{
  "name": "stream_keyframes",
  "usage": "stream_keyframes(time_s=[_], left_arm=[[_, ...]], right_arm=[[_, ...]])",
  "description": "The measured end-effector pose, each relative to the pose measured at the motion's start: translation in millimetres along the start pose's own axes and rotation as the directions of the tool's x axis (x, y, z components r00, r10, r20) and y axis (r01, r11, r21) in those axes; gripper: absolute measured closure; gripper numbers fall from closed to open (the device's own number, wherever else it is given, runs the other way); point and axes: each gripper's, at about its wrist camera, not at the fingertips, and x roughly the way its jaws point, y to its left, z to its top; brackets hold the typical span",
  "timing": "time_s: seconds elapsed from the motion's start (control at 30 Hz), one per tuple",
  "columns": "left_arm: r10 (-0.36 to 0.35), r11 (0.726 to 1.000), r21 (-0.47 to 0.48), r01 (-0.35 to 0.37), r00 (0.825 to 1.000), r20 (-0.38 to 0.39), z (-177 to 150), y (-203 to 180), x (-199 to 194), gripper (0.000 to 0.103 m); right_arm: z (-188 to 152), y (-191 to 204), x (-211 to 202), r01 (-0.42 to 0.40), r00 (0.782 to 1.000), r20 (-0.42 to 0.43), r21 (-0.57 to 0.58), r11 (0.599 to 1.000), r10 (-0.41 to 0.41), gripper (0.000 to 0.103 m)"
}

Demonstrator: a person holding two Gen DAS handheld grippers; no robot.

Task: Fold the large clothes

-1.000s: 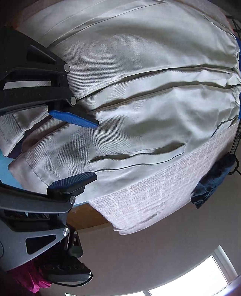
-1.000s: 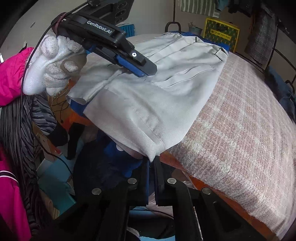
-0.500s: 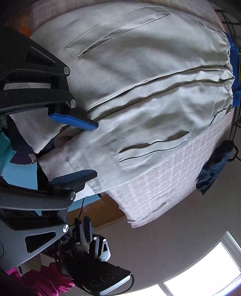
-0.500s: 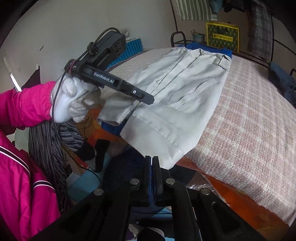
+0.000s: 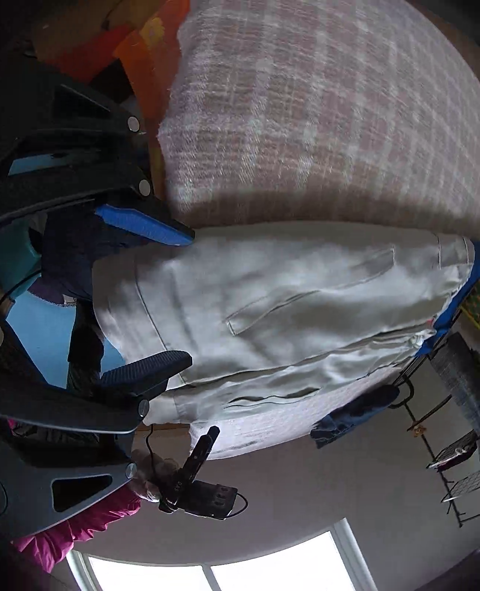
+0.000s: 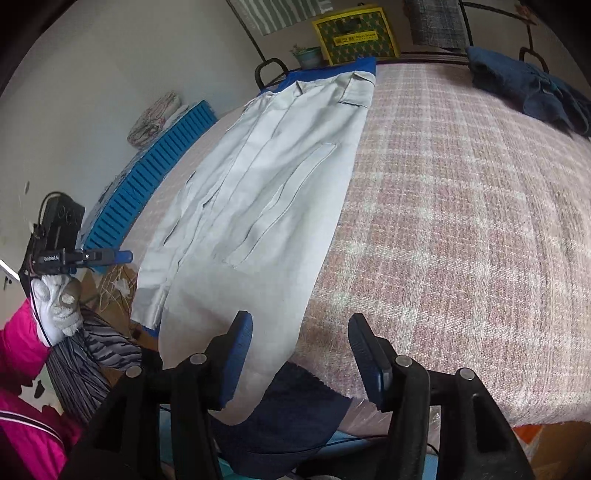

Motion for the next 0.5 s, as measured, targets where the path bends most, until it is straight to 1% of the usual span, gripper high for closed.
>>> stream_keyframes(time_s=[0.07, 0.13, 0.2, 0.33, 0.37, 0.43, 0.47, 0.5], left_arm=[[-0.036, 0.997, -0.068, 0.036, 0.999, 0.0, 2.2, 18.3, 1.9, 0.042], [-0.064, 0.992, -0.109, 0.063, 0.998, -0.009, 5.5, 29.9, 7.2, 0.042], [-0.084, 0.989, -0.122, 0.08, 0.996, -0.027, 8.2, 35.8, 14.6, 0.042], [-0.12, 0.985, -0.124, 0.116, 0.993, -0.023, 18.9, 35.6, 21.8, 0.042], [-0.134, 0.983, -0.134, 0.129, 0.991, -0.029, 21.0, 36.1, 24.3, 0.042], [-0.143, 0.98, -0.144, 0.137, 0.989, -0.029, 20.9, 34.0, 27.9, 0.042], [-0.155, 0.979, -0.14, 0.148, 0.987, -0.043, 18.4, 32.4, 28.9, 0.042], [-0.167, 0.978, -0.135, 0.158, 0.984, -0.062, 15.4, 29.8, 31.5, 0.042]], right_arm=[[6.4, -11.5, 6.7, -0.033, 0.999, -0.017, 0.053, 0.998, 0.034, 0.042], [9.7, -18.2, 15.3, -0.062, 0.997, -0.041, 0.089, 0.994, 0.066, 0.042], [12.9, -18.7, 18.3, -0.091, 0.995, -0.042, 0.091, 0.992, 0.095, 0.042], [13.9, -13.3, 28.1, -0.163, 0.983, -0.065, 0.084, 0.983, 0.169, 0.042], [14.1, -11.4, 30.2, -0.184, 0.979, -0.072, 0.083, 0.979, 0.19, 0.042], [10.9, -6.3, 37.0, -0.252, 0.959, -0.108, 0.101, 0.962, 0.262, 0.049], [8.2, -3.6, 40.4, -0.271, 0.951, -0.123, 0.11, 0.956, 0.283, 0.051], [5.9, -0.3, 40.7, -0.277, 0.95, -0.123, 0.103, 0.955, 0.289, 0.051]])
